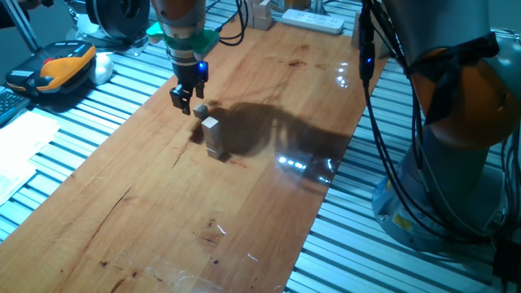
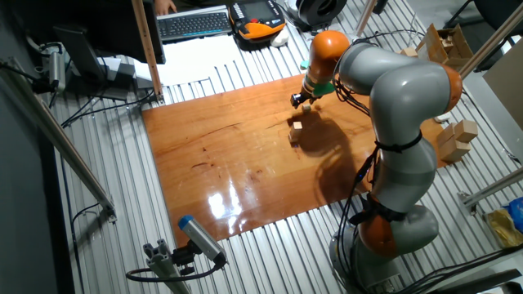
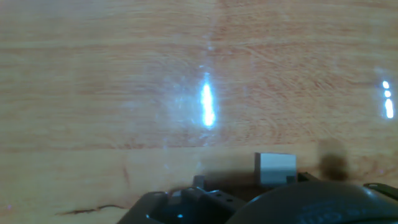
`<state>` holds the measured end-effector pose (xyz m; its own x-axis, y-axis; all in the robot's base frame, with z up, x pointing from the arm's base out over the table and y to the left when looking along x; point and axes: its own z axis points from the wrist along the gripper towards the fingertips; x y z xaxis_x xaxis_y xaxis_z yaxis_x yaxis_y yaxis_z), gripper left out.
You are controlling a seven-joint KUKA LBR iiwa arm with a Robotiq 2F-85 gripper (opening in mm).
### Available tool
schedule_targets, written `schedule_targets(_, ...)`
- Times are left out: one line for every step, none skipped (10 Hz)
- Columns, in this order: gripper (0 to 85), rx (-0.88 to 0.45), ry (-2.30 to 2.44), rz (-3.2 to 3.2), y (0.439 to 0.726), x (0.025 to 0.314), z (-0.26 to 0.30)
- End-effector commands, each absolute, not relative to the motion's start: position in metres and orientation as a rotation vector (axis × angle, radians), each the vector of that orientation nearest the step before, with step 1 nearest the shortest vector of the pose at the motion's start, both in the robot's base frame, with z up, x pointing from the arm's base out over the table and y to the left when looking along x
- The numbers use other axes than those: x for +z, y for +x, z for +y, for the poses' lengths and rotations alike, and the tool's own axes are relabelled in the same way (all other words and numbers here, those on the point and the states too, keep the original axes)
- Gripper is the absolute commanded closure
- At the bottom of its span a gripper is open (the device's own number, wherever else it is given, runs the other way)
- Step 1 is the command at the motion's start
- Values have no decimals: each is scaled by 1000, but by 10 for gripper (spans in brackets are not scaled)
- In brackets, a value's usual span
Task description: Stack the blocks in a vertical line of five
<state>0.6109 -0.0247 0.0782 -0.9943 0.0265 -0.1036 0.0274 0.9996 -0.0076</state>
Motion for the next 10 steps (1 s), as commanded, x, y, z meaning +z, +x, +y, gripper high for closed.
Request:
schedule_targets(170, -15, 72, 3042, 611, 79, -25)
schedule_targets(170, -19, 115, 3053, 611, 79, -25)
schedule_targets(170, -25, 162, 3063, 610, 79, -26)
schedule_targets(170, -27, 167, 3063, 609, 77, -29)
schedule_targets(170, -25, 157, 3060, 607, 76, -32)
schedule_targets(170, -26, 127, 3060, 606, 75, -32)
schedule_targets(170, -42, 64, 3057, 606, 75, -32)
schedule_targets(170, -52, 13, 3052, 606, 74, -34)
schedule_targets(170, -49, 4, 3049, 605, 73, -35)
schedule_targets(170, -42, -1, 3049, 604, 71, -36)
